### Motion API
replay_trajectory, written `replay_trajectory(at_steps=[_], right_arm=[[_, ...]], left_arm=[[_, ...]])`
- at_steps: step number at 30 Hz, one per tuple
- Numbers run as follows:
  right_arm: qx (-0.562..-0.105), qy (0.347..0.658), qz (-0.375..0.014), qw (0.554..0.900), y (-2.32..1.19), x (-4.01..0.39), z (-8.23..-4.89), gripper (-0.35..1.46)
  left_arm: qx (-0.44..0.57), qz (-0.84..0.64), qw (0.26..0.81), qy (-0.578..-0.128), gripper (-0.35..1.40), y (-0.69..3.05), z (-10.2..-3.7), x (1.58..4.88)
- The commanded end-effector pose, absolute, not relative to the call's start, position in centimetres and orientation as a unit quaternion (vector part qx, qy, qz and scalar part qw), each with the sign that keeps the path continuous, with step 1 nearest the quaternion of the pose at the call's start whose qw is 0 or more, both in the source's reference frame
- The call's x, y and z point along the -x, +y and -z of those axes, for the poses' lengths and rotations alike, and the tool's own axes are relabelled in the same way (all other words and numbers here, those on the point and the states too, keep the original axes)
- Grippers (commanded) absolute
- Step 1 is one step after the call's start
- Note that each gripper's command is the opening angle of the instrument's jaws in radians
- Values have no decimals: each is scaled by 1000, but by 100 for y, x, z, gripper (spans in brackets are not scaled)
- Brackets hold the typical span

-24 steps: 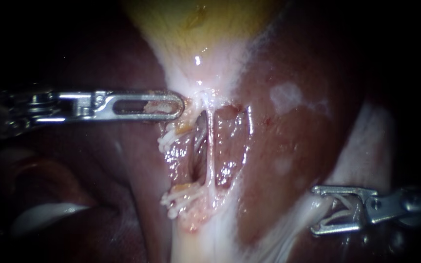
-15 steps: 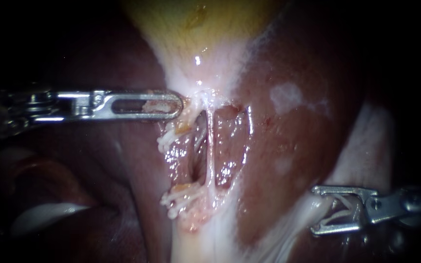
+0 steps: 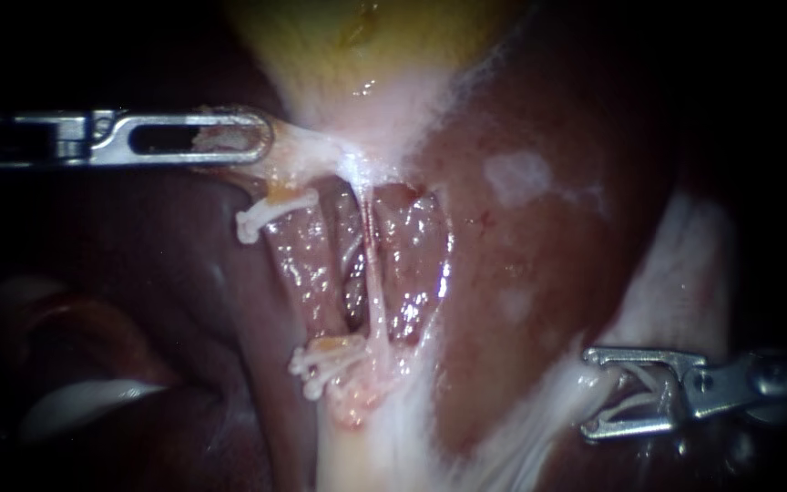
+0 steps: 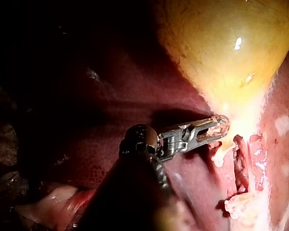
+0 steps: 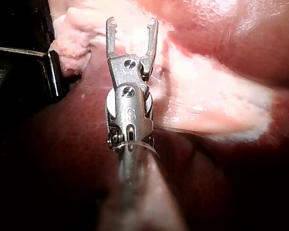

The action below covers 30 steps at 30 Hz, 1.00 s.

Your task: Clipping first clip right tube

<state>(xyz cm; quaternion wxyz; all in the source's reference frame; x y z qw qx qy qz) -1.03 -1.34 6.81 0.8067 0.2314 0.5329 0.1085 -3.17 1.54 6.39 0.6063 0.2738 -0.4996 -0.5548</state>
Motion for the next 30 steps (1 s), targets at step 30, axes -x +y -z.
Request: replay_trajectory(at_steps=[30], right_arm=[[-320, 502, -227, 771, -87, 5, -639, 50]], left_arm=[[-268, 557, 605, -502, -35, 146, -640, 322]])
